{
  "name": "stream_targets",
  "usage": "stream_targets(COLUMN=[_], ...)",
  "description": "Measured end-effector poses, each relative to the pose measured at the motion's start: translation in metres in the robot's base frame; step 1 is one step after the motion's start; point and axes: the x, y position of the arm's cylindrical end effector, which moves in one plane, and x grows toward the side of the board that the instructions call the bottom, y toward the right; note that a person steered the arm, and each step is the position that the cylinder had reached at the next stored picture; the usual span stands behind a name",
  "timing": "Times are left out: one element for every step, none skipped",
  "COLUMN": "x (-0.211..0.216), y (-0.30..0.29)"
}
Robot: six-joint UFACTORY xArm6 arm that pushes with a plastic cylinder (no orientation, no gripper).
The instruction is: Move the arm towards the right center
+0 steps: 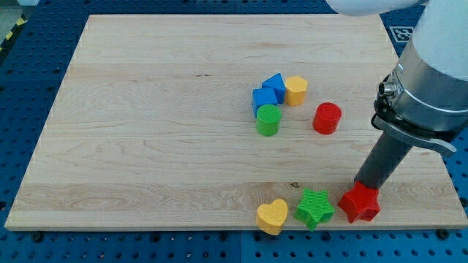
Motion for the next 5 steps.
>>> stream_targets(x=[0.003, 0.001, -0.017, -0.045, -0.045], y=[0.003, 0.003, 0.004, 0.007, 0.007])
